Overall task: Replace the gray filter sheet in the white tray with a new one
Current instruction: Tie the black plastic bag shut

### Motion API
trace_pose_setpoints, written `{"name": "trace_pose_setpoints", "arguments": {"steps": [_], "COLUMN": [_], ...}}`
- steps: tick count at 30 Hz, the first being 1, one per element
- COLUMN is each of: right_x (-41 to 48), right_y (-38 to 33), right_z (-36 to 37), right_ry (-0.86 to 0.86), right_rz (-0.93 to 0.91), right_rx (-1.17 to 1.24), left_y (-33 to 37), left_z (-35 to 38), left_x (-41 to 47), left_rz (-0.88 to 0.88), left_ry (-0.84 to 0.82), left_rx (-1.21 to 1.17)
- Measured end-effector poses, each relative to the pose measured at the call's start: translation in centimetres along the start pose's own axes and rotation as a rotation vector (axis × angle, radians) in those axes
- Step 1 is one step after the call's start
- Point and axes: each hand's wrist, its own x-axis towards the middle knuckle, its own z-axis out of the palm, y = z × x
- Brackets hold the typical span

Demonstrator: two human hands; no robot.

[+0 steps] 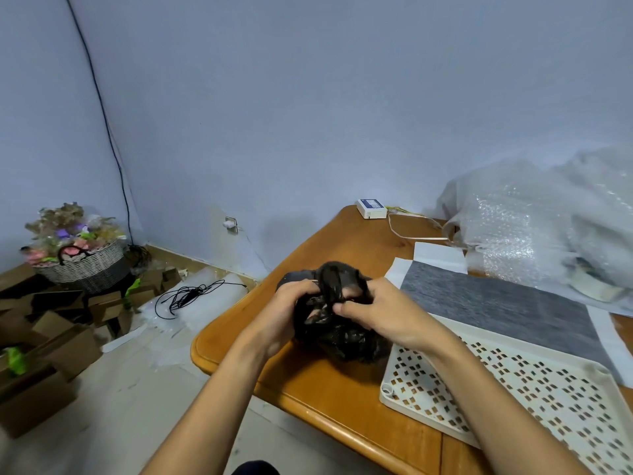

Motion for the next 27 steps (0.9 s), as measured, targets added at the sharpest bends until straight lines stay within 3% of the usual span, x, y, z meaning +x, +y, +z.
{"name": "trace_pose_setpoints", "arguments": {"steps": [4, 7, 10, 15, 19, 23, 27], "right_x": [0.3, 0.1, 0.0, 0.0, 0.1, 0.3, 0.4], "right_y": [1.4, 1.6, 1.5, 2.0, 2.3, 1.7, 1.7], "right_z": [0.8, 1.4, 1.9, 1.6, 1.0, 0.6, 0.2], "right_ry": [0.246, 0.423, 0.363, 0.307, 0.294, 0.292, 0.31], "right_rz": [-0.109, -0.211, -0.233, -0.221, -0.162, -0.11, -0.118], "right_rx": [-0.46, -0.649, -0.697, -0.524, -0.156, 0.1, 0.159], "left_y": [-0.2, -0.2, -0.6, -0.7, -0.6, -0.6, -0.6], "left_z": [0.5, 1.2, 1.1, 0.5, -0.2, -0.5, -1.1], "left_x": [0.3, 0.6, 0.9, 0.6, 0.8, 0.9, 1.3], "left_rz": [0.036, -0.019, -0.068, -0.025, 0.013, 0.029, 0.029], "left_ry": [0.057, 0.04, 0.088, 0.042, 0.113, 0.213, 0.281], "left_rx": [0.027, -0.081, -0.13, 0.063, 0.097, 0.06, -0.084]}}
